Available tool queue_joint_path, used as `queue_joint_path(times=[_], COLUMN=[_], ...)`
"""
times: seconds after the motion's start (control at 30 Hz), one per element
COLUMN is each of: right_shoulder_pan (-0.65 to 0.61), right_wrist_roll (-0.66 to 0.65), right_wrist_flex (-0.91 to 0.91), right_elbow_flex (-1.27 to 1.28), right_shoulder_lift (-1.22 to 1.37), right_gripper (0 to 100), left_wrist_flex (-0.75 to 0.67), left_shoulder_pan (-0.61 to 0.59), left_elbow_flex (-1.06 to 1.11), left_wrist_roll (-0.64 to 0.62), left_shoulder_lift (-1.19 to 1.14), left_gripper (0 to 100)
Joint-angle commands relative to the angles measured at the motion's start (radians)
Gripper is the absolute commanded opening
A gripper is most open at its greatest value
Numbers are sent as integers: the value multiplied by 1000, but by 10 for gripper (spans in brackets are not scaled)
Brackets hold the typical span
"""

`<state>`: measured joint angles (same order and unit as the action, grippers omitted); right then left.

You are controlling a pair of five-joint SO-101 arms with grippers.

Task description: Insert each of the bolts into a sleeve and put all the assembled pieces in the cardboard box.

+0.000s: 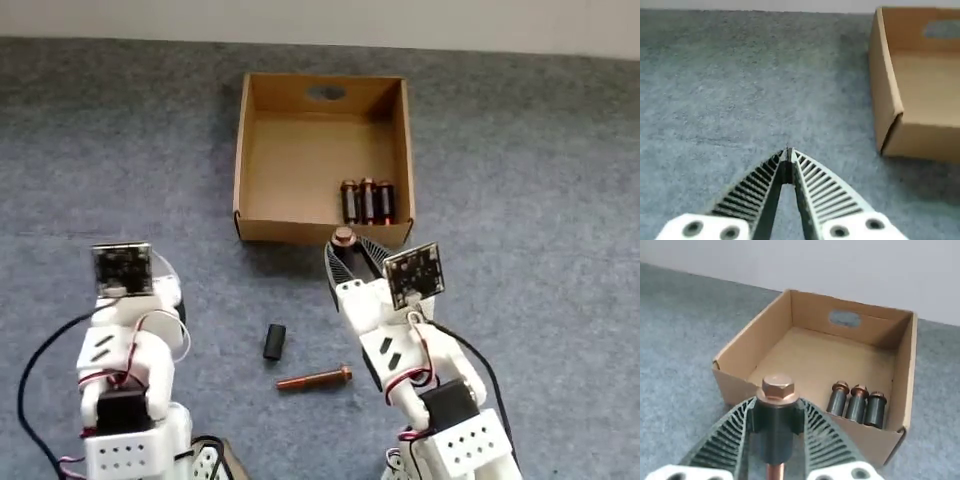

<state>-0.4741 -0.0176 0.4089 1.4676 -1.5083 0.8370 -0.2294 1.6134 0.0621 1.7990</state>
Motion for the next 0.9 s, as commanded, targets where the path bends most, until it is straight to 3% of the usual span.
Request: queue_joint_path(times=[0.0, 0.3, 0.4, 0.7, 0.87], right_shoulder_pan=[10, 12, 12, 35, 111], right_wrist_roll=[9, 8, 9, 20, 264], right_wrist_flex=[99, 317, 331, 292, 266], right_elbow_flex=[-183, -567, -694, -894, -1116], right_shoulder_lift=[-8, 74, 232, 786, 1101], right_gripper=[5, 5, 5, 5, 5], left_wrist_flex=[-26, -25, -21, 20, 20], left_shoulder_pan=[-7, 84, 110, 116, 116], left_elbow_flex=[47, 82, 84, 79, 81], left_wrist_roll=[38, 49, 107, 115, 115], left_shoulder_lift=[-19, -22, -28, -21, -21], left_gripper=[13, 14, 14, 14, 14])
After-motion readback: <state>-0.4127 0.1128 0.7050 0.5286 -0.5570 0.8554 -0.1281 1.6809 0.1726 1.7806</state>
